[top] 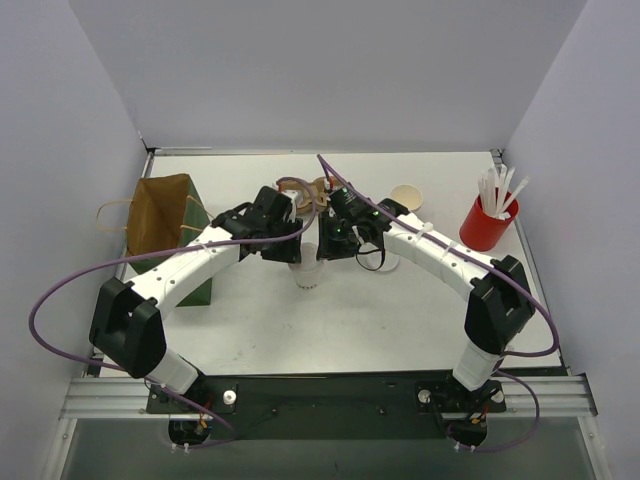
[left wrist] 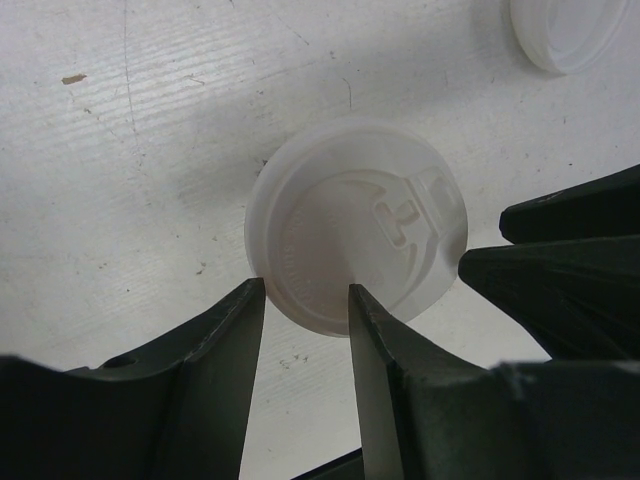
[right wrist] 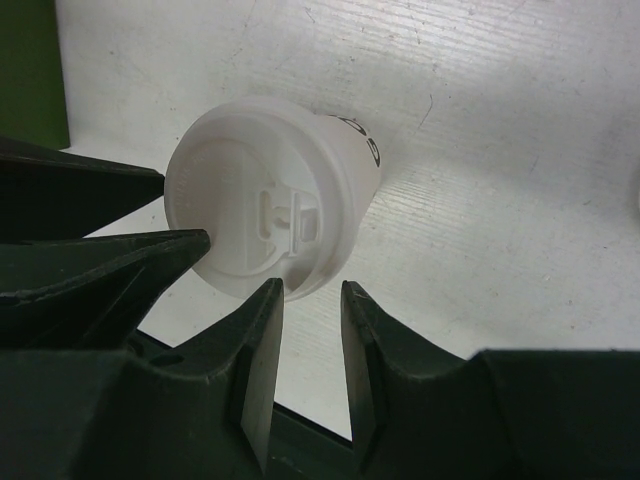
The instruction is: Pack the takeout coffee
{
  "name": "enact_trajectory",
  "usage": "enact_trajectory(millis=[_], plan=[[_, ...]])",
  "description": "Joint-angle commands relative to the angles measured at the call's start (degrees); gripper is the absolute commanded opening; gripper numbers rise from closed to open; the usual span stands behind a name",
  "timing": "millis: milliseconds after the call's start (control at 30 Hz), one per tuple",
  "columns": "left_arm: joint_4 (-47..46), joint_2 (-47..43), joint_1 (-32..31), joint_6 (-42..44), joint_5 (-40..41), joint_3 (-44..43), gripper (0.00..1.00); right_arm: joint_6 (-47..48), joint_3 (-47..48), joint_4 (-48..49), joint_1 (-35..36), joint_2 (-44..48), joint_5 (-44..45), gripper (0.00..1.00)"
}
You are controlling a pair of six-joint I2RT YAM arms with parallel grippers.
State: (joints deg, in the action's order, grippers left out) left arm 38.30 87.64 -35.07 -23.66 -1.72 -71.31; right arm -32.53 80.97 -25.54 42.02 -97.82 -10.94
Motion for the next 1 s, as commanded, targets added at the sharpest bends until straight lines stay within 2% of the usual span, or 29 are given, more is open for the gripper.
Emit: enact_trajectory(millis=[0,967], plan=[[-2.97,-2.2,0.35,-1.04,0.4,0.55,0.49,-0.78,-0.99,0.67,0.34,0.88,0.13,0.26],[-2.8,-1.59,0.0,-0.07,0.31,0.47,0.45,-1.3,2.26,0.93,2.19,0.79,4.52,0.26]])
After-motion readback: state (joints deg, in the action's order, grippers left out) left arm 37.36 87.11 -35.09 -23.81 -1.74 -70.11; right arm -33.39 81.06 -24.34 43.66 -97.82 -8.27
